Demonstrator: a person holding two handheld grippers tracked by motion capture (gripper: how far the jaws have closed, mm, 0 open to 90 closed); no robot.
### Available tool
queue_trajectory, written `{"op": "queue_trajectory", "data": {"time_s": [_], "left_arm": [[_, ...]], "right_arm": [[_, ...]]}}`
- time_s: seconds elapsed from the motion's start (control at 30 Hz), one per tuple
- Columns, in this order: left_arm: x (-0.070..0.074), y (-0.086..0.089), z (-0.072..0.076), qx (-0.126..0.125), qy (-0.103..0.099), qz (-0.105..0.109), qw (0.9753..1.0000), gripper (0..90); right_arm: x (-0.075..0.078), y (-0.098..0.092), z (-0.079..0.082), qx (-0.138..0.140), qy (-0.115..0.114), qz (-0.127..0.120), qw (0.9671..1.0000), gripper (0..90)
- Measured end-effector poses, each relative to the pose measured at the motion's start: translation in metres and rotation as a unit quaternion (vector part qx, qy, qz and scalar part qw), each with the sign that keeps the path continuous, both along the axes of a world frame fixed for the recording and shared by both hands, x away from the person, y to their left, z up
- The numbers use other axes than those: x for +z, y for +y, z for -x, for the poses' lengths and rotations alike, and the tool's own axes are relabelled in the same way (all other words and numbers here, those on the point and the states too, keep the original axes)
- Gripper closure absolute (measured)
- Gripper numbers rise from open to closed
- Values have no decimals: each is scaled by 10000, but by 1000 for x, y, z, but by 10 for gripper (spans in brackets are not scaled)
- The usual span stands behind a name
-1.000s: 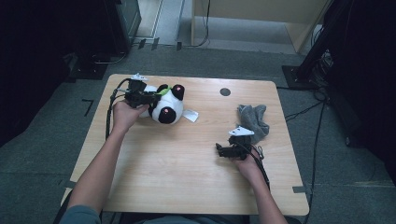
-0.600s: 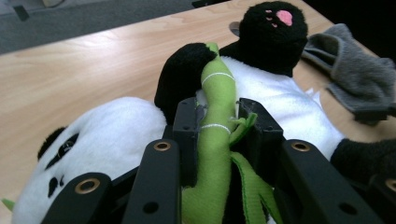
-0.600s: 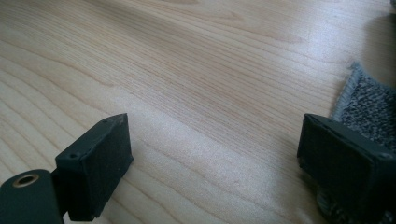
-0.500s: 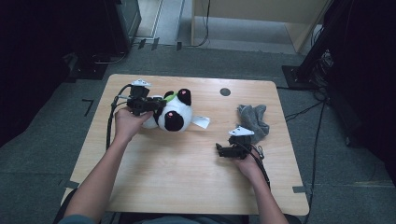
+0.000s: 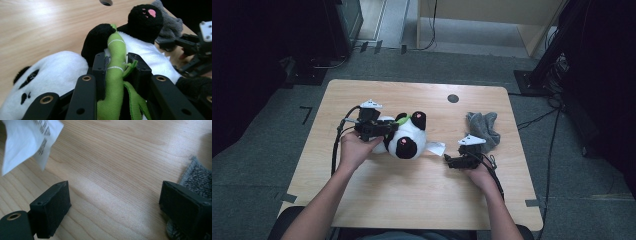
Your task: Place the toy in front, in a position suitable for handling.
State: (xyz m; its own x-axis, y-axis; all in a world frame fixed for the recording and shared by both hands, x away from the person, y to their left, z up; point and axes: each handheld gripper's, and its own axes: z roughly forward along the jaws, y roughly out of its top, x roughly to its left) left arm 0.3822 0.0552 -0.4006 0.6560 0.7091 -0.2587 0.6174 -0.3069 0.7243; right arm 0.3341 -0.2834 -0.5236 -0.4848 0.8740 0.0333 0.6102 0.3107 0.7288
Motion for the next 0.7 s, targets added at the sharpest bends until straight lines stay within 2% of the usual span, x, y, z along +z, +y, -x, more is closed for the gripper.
{"op": "queue_trajectory", "data": {"time_s": [0.23,0.47,0.7], "left_arm": [[-2,-3,20,-45,41,141,9999,697],[-9,-14,35,-151,21,33,9999,695],[-18,-28,42,-179,44,66,9998,691]], "right_arm": [[0,-1,0,16,-19,15,10000,99],[0,-2,0,11,-24,17,10000,98],[0,-3,0,-30,-10,20,10000,98]]}}
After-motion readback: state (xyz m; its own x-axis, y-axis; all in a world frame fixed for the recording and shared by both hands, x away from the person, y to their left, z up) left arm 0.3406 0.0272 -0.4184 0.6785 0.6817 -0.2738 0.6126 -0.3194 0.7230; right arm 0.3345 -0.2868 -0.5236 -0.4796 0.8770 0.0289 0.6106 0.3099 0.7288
